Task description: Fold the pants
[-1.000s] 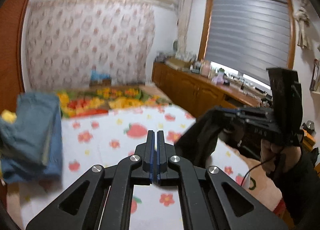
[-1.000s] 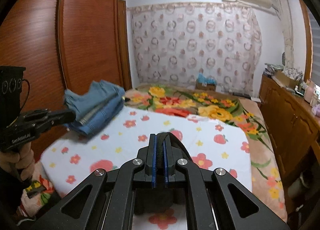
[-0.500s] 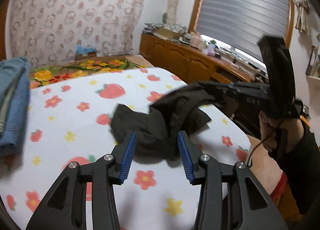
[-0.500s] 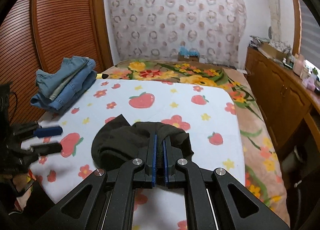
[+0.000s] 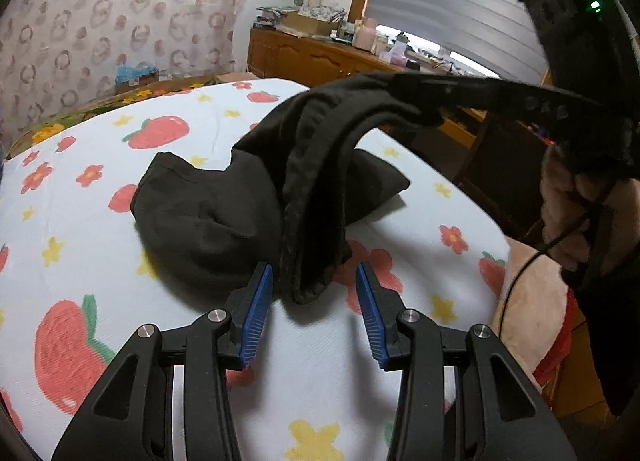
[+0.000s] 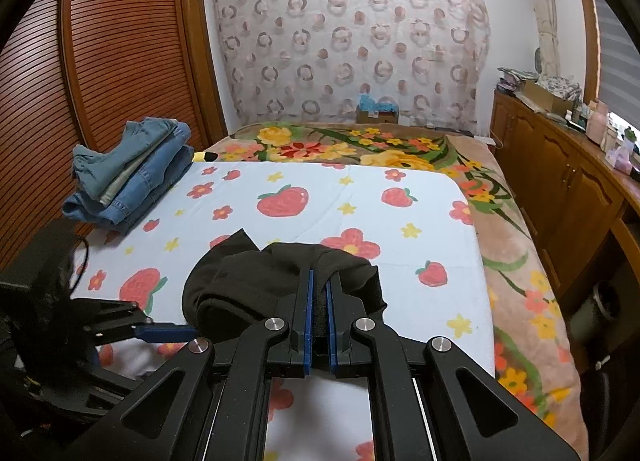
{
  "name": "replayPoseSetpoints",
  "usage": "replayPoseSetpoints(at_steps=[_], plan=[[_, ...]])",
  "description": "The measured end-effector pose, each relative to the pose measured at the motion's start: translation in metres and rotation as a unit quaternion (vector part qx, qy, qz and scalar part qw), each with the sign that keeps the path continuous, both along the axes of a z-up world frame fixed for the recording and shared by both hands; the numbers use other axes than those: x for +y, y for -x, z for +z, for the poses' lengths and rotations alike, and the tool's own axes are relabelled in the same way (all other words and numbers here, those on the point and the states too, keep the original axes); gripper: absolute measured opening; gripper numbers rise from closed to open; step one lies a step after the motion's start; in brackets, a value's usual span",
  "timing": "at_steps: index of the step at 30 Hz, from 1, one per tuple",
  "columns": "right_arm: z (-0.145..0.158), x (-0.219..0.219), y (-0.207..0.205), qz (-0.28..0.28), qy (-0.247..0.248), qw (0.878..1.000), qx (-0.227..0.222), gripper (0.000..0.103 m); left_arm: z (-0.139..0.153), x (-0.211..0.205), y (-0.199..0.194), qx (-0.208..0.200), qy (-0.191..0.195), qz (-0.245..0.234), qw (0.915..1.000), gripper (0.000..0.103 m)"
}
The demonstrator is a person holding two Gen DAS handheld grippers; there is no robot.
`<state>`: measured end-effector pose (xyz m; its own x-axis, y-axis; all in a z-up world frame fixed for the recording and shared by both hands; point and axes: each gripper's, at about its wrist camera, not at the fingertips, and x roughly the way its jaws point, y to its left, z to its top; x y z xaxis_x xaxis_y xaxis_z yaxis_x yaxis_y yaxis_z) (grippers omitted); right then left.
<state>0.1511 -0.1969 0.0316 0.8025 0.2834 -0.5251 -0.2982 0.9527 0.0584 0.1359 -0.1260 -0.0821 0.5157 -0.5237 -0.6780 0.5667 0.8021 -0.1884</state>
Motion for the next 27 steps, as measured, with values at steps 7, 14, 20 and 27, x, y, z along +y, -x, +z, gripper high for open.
replayPoseSetpoints(at_steps=[7, 14, 20, 27], plan=[[-0.007, -0.009, 0.006, 0.005, -0.012, 1.0, -0.006, 0.005, 0.007, -0.006, 0.002, -0.027, -0.033, 0.007, 0.9991, 0.011], [0.019, -0.01, 0.028, 0.018, -0.031, 0.998, -0.047, 0.005, 0.082, 0.035, 0.031, -0.111, -0.009, 0.035, 0.9932, 0.01], [0.063, -0.005, 0.057, 0.049, -0.043, 0.993, -0.098, 0.005, 0.161, 0.076, 0.048, -0.195, -0.005, 0.062, 0.9788, 0.01], [0.089, 0.016, 0.056, 0.084, -0.024, 0.989, -0.121, 0.005, 0.188, 0.107, 0.029, -0.233, -0.024, 0.095, 0.9675, 0.01]])
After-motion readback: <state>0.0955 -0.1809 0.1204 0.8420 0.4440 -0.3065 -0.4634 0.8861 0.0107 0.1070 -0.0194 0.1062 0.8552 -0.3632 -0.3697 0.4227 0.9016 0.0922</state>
